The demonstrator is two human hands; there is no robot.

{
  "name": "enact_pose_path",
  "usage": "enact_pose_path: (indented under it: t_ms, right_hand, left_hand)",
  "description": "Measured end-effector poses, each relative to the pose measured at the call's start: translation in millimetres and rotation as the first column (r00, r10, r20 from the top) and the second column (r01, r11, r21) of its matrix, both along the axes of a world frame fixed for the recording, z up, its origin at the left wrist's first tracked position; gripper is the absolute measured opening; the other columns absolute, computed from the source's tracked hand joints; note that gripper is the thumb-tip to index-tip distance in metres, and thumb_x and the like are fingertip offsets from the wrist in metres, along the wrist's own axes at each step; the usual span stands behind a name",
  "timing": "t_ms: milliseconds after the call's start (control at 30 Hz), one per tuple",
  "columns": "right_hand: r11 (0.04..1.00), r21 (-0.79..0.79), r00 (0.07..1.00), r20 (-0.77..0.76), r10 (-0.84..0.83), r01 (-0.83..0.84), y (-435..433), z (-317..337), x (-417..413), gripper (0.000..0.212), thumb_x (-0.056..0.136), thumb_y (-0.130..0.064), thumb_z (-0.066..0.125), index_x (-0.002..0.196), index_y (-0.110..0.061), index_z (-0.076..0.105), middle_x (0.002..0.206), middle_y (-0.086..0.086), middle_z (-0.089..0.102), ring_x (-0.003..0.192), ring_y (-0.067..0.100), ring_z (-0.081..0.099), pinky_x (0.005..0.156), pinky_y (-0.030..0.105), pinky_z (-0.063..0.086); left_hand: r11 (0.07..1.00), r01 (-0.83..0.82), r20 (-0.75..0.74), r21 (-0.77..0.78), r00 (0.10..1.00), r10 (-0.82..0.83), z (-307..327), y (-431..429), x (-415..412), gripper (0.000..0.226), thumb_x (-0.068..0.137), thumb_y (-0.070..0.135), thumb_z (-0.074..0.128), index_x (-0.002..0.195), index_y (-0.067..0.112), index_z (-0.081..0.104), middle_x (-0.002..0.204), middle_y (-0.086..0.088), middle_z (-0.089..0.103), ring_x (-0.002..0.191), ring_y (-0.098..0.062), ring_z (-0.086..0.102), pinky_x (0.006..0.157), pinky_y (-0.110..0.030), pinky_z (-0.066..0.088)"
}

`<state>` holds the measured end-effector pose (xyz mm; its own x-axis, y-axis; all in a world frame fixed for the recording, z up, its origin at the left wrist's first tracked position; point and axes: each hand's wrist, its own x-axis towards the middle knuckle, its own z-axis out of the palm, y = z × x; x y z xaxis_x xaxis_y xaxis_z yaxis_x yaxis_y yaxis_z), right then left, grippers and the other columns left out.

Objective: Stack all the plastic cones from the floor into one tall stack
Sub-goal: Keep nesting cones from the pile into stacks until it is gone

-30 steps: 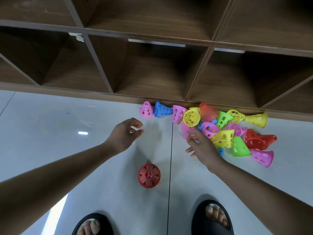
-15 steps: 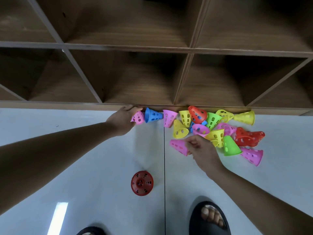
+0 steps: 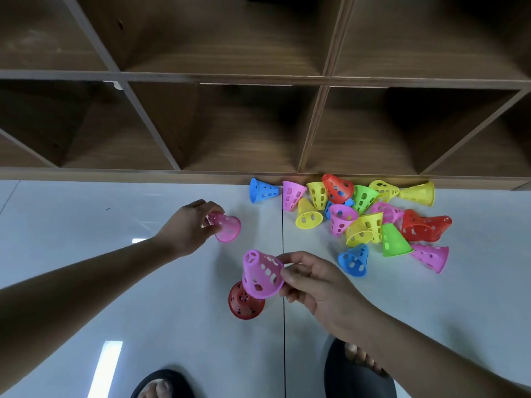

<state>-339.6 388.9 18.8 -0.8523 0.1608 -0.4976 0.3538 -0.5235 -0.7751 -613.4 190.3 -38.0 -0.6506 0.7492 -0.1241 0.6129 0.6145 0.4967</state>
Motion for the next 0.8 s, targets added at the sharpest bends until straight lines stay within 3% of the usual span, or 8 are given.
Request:
enact_pose_path:
  t_ms: [100, 200, 400, 633, 800]
  right_hand:
    - [0.992, 0.081, 0.995, 0.006, 0.099, -0.100, -11.3, -3.5, -0.7, 0.021, 0.100, -0.002, 0.065, 0.121, -0.002, 0.069, 0.090, 0.018, 0.070, 0.079, 0.023, 0.069, 0.072, 0.030, 0.053]
    - [0.968, 0.193, 0.986, 0.071, 0.152, -0.163, -19.3, -14.7, -0.1, 0.016, 0.100, -0.004, 0.069, 0.115, -0.006, 0.069, 0.092, 0.016, 0.075, 0.080, 0.025, 0.071, 0.073, 0.032, 0.056]
    - [0.931, 0.322, 0.977, 0.178, 0.118, -0.171, -30.6, -32.6, 0.7, 0.010, 0.098, 0.000, 0.066, 0.107, -0.003, 0.069, 0.093, 0.016, 0.077, 0.075, 0.024, 0.075, 0.070, 0.034, 0.061]
    - [0.928, 0.337, 0.972, 0.216, 0.087, -0.158, -34.4, -39.1, 11.8, 0.013, 0.094, -0.012, 0.077, 0.103, -0.006, 0.071, 0.093, 0.011, 0.076, 0.073, 0.022, 0.073, 0.068, 0.034, 0.060]
    - [0.924, 0.344, 0.965, 0.251, 0.079, -0.165, -31.5, -42.6, 26.1, 0.010, 0.093, -0.007, 0.074, 0.102, -0.008, 0.073, 0.089, 0.005, 0.073, 0.073, 0.022, 0.073, 0.068, 0.034, 0.060]
  left_hand:
    - [0.996, 0.024, 0.097, 0.080, 0.995, -0.032, 37.4, -12.3, 15.6, 0.036, 0.089, 0.026, 0.086, 0.121, 0.030, 0.071, 0.110, 0.012, 0.071, 0.092, -0.003, 0.068, 0.075, -0.015, 0.056]
    - [0.989, 0.030, 0.188, 0.146, 0.980, -0.058, 76.7, -22.5, 31.3, 0.037, 0.090, 0.030, 0.084, 0.125, 0.033, 0.071, 0.114, 0.019, 0.071, 0.102, -0.007, 0.069, 0.073, -0.021, 0.059]
    - [0.970, 0.162, 0.146, 0.183, 0.971, -0.190, 125.1, -33.3, 55.9, 0.045, 0.087, 0.032, 0.086, 0.128, 0.039, 0.068, 0.116, 0.020, 0.069, 0.105, -0.013, 0.066, 0.072, -0.019, 0.055]
    - [0.940, 0.308, 0.159, 0.149, 0.931, -0.330, 122.7, -38.9, 94.3, 0.047, 0.082, 0.030, 0.090, 0.124, 0.040, 0.070, 0.115, 0.019, 0.064, 0.105, -0.008, 0.064, 0.080, -0.008, 0.047]
    - [0.937, 0.338, 0.141, 0.088, 0.927, -0.348, 92.1, -41.2, 114.5, 0.046, 0.083, 0.033, 0.084, 0.125, 0.042, 0.066, 0.113, 0.022, 0.055, 0.100, -0.004, 0.060, 0.080, -0.015, 0.051]
